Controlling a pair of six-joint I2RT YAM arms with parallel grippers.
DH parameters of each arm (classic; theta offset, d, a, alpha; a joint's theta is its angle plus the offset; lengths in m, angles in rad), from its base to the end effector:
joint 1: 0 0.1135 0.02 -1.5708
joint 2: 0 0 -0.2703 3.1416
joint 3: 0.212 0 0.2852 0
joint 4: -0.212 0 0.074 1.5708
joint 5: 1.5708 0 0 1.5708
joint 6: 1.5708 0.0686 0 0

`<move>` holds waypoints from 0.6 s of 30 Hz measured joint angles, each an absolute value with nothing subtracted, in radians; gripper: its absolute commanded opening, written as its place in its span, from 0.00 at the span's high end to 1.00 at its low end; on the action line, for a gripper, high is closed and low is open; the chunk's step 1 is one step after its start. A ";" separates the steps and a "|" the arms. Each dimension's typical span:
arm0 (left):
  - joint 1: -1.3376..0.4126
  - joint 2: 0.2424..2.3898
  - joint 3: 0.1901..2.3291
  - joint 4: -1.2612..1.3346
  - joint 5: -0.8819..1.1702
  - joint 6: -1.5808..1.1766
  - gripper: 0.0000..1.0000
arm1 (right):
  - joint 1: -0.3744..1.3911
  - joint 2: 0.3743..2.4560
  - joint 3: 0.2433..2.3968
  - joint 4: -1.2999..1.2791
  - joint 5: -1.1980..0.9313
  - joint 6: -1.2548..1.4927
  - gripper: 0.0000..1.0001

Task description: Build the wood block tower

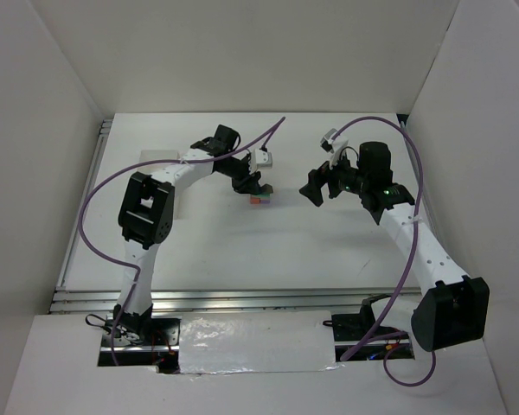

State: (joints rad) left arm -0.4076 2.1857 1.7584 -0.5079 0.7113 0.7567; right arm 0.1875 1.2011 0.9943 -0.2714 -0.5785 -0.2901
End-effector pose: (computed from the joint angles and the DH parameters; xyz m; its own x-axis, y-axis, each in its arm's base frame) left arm 0.4682 -0.2509 0.1720 -0.0868 0.6039 -0.7923 0.9842 0.1750 0.0256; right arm 0.3115 0.0973 0.3065 -0.2522 -0.2916 -0.9227 -0.7359 0.6770 -0.0129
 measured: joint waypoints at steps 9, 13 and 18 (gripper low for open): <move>-0.408 2.190 1.763 -0.509 0.715 0.758 0.66 | 0.187 1.201 0.994 -0.271 -0.578 -0.290 0.00; -0.408 2.190 1.763 -0.509 0.715 0.759 0.61 | 0.188 1.201 0.994 -0.271 -0.578 -0.290 0.00; -0.407 2.190 1.763 -0.510 0.716 0.760 0.51 | 0.194 1.201 0.994 -0.271 -0.578 -0.290 0.00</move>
